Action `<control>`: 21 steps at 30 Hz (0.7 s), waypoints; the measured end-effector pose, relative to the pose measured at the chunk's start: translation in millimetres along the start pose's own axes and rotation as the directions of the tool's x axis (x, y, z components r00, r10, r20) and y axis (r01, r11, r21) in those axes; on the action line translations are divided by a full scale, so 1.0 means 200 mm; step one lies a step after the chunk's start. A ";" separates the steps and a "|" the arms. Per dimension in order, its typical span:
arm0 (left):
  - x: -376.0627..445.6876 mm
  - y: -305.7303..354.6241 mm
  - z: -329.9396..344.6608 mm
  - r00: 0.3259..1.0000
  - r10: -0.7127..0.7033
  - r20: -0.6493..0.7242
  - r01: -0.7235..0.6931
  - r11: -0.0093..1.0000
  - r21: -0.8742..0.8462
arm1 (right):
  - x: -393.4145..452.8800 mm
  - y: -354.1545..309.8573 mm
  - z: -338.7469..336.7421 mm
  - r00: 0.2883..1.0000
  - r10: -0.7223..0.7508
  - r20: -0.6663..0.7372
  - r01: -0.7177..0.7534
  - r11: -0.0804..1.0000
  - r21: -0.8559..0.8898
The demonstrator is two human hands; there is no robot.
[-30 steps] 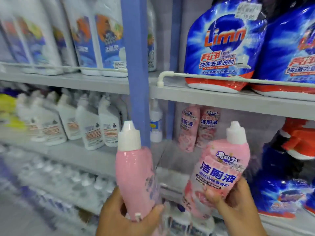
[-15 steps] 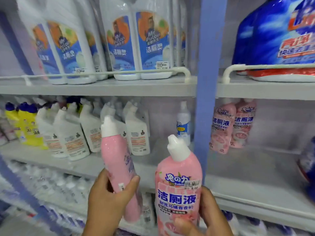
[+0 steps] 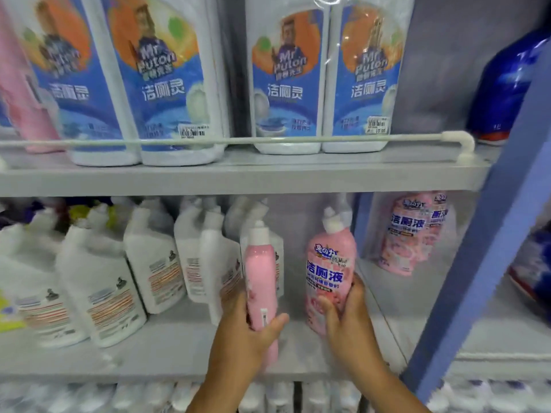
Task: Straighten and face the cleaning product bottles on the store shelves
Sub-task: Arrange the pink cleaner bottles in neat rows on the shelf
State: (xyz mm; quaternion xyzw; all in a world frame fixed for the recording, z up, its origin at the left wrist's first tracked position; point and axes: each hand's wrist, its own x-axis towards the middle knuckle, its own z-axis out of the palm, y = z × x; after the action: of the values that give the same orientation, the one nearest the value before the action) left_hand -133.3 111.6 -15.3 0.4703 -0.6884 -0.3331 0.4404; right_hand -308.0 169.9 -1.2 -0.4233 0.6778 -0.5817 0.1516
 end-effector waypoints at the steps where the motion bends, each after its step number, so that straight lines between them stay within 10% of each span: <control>1: 0.00 -0.03 -0.01 0.999 0.011 0.046 -0.013 0.998 0.056 | 0.03 -0.01 0.03 1.000 0.026 0.000 -0.026 1.000 0.009; 6: -0.07 -0.21 -0.02 0.997 -0.071 0.021 0.071 0.997 0.019 | 0.15 0.12 0.19 0.983 0.137 0.124 -0.104 0.965 -0.241; 11: -0.03 -0.26 -0.03 0.996 -0.051 0.074 0.052 0.999 -0.011 | 0.23 0.41 0.29 0.978 -0.021 0.209 0.163 0.701 -0.694; 21: 0.05 -0.15 0.06 0.989 -0.082 0.123 0.084 0.996 -0.016 | -0.01 0.14 0.02 0.948 0.271 0.170 -0.238 0.953 -0.189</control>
State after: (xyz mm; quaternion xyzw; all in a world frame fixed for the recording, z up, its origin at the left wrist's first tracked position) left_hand -136.0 92.4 -44.0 0.4725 -0.6903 -0.3868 0.3882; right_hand -314.2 168.3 -28.8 -0.3979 0.7549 -0.4546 0.2552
